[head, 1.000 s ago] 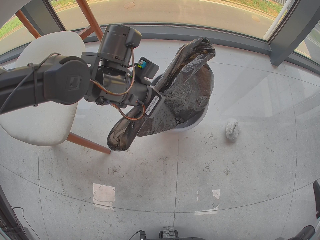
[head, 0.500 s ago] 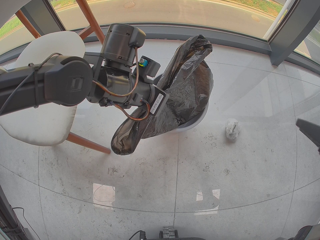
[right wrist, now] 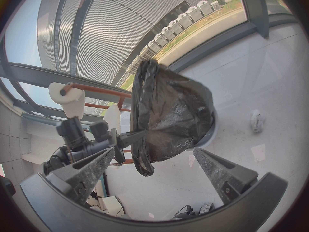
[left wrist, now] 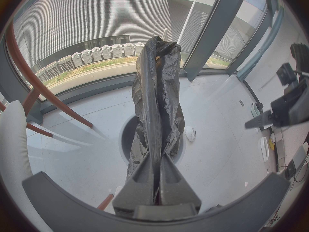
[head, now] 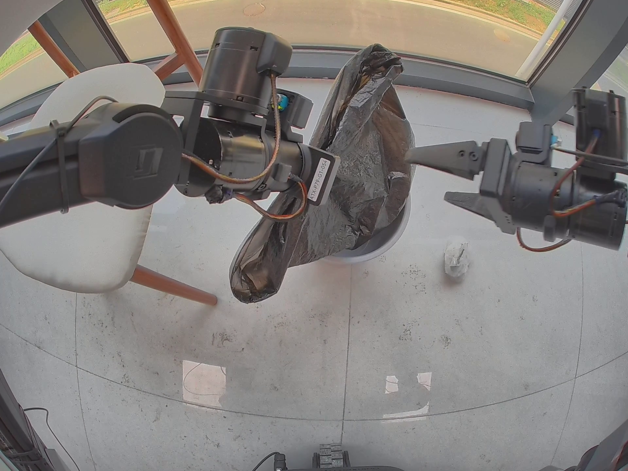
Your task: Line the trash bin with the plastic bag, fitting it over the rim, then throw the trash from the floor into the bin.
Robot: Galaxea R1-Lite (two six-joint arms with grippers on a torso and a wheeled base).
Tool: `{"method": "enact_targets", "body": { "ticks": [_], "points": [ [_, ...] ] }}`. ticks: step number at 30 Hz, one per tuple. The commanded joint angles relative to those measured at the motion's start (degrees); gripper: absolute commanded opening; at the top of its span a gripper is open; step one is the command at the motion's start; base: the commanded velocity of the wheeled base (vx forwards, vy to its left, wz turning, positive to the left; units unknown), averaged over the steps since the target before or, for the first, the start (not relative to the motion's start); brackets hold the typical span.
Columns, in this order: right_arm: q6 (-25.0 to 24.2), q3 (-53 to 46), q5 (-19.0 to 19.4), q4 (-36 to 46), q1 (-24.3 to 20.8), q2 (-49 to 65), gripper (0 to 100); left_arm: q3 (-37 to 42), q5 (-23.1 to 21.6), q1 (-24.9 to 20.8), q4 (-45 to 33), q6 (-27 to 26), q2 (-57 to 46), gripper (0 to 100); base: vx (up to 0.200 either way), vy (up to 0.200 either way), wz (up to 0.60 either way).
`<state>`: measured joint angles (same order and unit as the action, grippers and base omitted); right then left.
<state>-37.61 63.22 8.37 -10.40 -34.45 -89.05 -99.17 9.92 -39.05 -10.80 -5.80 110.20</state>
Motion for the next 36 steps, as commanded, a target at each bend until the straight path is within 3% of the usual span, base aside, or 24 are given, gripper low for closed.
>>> {"method": "enact_targets", "body": {
  "ticks": [1,7,13,17,18,20,23,28,34,36],
  "points": [
    [-0.45,-1.87,0.15,-0.32,-1.32,-3.14,100,-0.15,0.45,-1.47,0.25,0.44,0.01,0,0.2,0.0,0.0],
    [-0.54,-2.05,0.15,-0.24,-0.97,-1.83,100,1.08,0.27,-3.32,0.17,0.53,0.01,0,0.2,0.0,0.0],
    [-0.54,-5.3,0.15,-0.24,-1.15,1.43,100,9.96,0.8,-7.71,0.52,0.79,-2.27,0,0.2,0.0,0.0],
    [-0.54,-7.5,0.06,0.12,-0.71,3.18,100,16.11,6.42,-9.56,1.05,3.34,-2.71,0,0.2,0.0,0.0],
    [-0.54,-7.5,0.06,0.12,-0.71,3.18,100,16.11,6.42,-9.56,1.05,3.34,-2.71,0,0.0,0.0,0.0],
    [-0.45,-9.78,-0.03,-0.24,-0.35,3.89,100,18.49,10.99,-12.55,2.45,10.2,-2.8,0,0.0,0.0,0.0],
    [-0.45,-11.19,-0.11,-0.32,0.79,3.62,100,19.63,12.49,-14.92,2.98,15.91,-2.62,0,0.0,0.0,0.0],
    [-0.8,-11.54,0.06,-0.41,4.04,1.6,100,22.35,13.72,-14.92,3.07,16.35,-2.98,0,0.0,0.0,0.0],
    [-0.71,-10.93,0.15,-1.12,4.83,-0.42,100,22.79,14.33,-15.09,3.15,16.7,-3.33,0,0.0,0.0,0.0],
    [-0.62,-11.1,-0.03,-6.12,4.66,-2.35,100,23.15,14.33,-15.18,3.15,16.7,-4.03,0,0.0,0.0,0.0]
  ]
}}
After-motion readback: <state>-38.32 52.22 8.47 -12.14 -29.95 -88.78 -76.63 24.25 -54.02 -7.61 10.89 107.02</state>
